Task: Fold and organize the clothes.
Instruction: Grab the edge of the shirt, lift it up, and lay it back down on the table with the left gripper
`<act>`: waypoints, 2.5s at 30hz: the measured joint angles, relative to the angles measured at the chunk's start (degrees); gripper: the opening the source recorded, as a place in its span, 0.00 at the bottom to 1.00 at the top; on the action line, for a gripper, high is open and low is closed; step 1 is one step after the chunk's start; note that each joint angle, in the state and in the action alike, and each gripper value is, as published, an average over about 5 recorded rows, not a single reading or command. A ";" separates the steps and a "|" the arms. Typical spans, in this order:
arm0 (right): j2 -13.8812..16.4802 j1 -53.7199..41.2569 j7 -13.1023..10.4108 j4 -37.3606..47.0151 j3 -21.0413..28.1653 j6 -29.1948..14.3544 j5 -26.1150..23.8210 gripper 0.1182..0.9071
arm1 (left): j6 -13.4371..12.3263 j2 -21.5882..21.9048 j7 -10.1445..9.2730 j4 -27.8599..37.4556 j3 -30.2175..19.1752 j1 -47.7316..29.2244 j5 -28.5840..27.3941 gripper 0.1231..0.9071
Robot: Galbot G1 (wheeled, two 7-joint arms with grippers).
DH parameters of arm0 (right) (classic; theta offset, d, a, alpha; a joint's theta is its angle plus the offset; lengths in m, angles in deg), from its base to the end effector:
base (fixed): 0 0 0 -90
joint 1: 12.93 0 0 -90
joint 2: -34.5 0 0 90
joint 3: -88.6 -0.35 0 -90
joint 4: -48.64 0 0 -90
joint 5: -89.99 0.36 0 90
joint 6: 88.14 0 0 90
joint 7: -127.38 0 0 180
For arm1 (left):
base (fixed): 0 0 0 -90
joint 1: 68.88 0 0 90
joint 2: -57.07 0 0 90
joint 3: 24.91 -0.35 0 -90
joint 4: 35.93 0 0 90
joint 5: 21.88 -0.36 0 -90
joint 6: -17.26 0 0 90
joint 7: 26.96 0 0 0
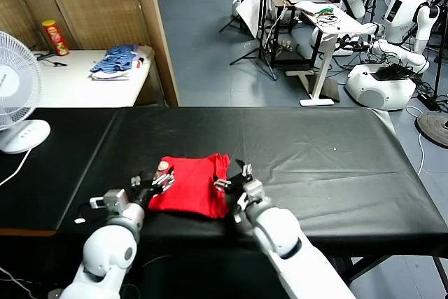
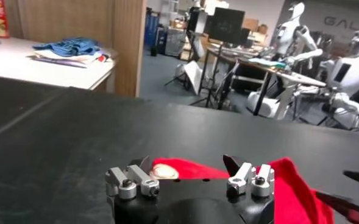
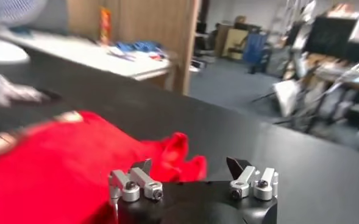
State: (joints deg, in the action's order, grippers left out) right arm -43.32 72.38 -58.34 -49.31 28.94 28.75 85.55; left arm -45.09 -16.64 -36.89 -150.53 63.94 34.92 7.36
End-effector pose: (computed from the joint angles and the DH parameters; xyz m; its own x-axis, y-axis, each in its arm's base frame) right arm 0.3338 0.1127 -0.3052 -0.9073 -0.2846 0.3095 -0.3831 0.8629 -0.3297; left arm 0.2715 0.0498 -0.2664 -0.9405 0.0677 0.3330 0.0088 0.9845 -0.1753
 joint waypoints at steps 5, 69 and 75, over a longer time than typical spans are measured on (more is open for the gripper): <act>-1.63 0.15 -0.64 2.46 -0.33 0.16 -4.31 0.86 | -0.10 -0.06 0.30 0.97 1.19 0.22 1.86 0.86; 0.11 21.37 -1.99 -25.46 -18.32 1.50 8.66 0.86 | -2.88 15.59 1.88 1.09 8.67 3.58 -26.72 0.05; 0.16 21.73 -2.02 -25.75 -18.40 1.52 8.57 0.86 | -3.10 20.87 1.72 -1.09 12.57 5.84 -31.62 0.05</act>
State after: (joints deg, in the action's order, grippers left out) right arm -43.15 94.11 -60.36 -75.06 10.54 30.26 94.11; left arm -48.19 4.23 -35.16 -151.61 76.51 40.76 -24.26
